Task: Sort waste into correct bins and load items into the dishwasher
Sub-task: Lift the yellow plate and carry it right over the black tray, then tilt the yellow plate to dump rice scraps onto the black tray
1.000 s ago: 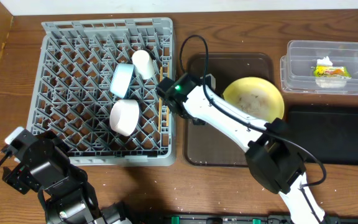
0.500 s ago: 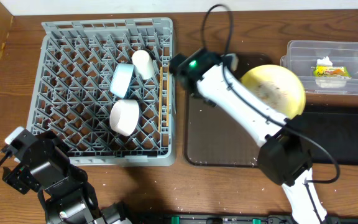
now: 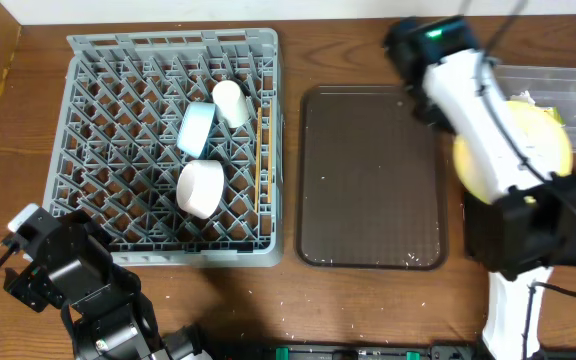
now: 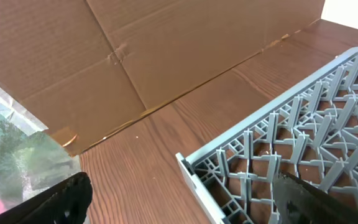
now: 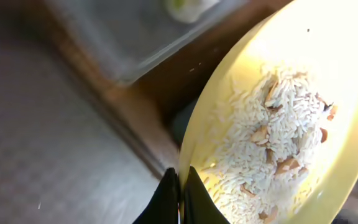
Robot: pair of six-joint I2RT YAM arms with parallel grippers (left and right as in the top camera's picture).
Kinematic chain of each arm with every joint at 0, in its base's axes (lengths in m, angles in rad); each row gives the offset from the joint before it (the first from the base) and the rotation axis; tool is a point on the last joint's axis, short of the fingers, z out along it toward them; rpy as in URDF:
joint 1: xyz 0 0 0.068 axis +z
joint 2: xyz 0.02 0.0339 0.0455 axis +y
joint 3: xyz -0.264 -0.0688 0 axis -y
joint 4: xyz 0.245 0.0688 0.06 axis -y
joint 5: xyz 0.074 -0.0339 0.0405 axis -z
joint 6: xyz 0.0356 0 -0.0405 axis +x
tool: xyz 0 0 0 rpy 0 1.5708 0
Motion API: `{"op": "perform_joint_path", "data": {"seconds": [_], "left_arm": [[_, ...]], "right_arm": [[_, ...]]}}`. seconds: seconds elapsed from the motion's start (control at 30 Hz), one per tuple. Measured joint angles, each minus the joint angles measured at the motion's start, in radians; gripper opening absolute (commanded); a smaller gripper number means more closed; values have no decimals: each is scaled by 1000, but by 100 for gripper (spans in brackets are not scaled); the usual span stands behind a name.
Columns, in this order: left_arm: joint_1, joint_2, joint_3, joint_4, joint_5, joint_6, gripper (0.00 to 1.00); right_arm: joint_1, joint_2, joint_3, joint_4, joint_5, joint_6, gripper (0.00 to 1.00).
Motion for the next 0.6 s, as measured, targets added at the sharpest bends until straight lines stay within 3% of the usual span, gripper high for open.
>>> {"op": "perform_joint_path", "data": {"seconds": [0.6], "left_arm": [[0, 0, 0, 0, 0, 0, 94]], "right_arm": [[-447, -35, 2, 61, -361, -193, 2]]}}
